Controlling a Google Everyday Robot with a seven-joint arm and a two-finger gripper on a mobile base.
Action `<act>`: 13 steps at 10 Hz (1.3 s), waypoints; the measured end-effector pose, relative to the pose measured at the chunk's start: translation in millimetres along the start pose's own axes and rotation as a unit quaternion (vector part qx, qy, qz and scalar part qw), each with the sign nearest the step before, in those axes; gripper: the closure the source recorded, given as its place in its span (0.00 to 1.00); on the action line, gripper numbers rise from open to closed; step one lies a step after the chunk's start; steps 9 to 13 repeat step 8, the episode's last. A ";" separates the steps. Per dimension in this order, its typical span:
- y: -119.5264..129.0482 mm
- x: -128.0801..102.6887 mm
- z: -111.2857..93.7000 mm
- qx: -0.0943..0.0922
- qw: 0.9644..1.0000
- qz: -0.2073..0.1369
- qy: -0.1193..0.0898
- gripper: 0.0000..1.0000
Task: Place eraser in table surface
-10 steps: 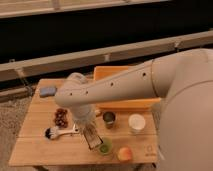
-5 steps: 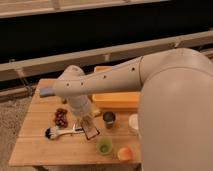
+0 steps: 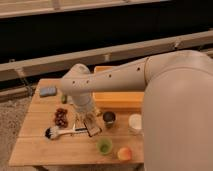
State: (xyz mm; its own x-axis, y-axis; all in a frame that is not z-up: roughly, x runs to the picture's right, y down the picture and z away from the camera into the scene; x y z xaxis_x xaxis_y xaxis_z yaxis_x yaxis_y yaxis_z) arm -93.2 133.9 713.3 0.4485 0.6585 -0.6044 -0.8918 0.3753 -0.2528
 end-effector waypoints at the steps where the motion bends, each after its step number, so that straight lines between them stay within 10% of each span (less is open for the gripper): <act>1: -0.7 -1.9 -3.0 -0.004 1.000 0.003 -0.011 0.20; 4: -3.7 -6.9 -17.6 -0.015 0.998 0.015 -0.054 0.20; 13: -2.6 -7.3 -18.2 -0.015 0.998 0.014 -0.056 0.20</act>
